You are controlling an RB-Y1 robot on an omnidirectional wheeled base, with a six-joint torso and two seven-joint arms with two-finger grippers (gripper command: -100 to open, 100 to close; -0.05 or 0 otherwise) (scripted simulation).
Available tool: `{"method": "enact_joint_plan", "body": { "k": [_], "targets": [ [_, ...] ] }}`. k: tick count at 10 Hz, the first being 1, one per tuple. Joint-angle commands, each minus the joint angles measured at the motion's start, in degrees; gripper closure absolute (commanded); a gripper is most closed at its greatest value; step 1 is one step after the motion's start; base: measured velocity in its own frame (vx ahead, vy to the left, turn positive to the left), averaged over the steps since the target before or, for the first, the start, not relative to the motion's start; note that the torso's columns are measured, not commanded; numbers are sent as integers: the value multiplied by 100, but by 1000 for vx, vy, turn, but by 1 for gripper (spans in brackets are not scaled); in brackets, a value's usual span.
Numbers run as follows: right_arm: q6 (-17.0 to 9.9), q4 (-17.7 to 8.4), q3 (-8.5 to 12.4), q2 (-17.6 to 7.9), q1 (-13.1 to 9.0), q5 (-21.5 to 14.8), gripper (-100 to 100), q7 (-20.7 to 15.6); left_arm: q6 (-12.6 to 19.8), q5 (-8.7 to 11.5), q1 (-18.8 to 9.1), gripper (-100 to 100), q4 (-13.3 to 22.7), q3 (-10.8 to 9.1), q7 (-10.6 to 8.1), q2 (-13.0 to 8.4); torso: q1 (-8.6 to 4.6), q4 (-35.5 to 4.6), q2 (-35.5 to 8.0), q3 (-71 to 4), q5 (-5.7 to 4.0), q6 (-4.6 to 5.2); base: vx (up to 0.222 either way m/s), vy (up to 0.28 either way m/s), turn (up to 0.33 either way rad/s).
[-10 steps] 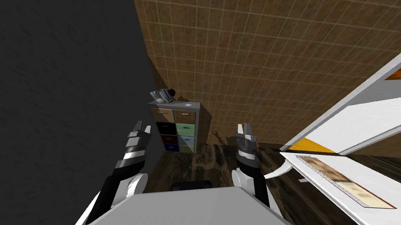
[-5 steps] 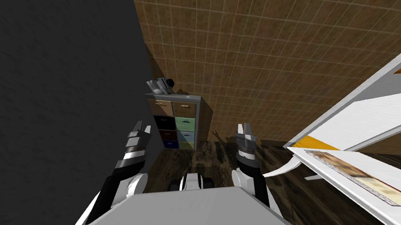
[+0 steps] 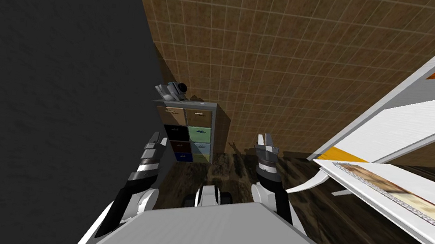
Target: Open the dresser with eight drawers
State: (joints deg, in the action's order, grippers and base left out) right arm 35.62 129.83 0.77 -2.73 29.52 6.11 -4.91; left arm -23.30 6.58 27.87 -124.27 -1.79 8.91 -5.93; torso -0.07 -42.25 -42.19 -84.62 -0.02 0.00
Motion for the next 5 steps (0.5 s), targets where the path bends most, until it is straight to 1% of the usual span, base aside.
{"method": "enact_joint_plan", "body": {
  "k": [1,5],
  "targets": [
    [0,0,0,0,0,0,0,0,-74,-17,-104,-100,354,10,-33,-186,2,0,1,-1,0,-1,85,-29,-18],
    [0,0,0,0,0,0,0,0,-172,-50,-276,-100,896,36,-71,-259,9,-3,-9,5,2,0,76,-32,-21]
  ]
}}
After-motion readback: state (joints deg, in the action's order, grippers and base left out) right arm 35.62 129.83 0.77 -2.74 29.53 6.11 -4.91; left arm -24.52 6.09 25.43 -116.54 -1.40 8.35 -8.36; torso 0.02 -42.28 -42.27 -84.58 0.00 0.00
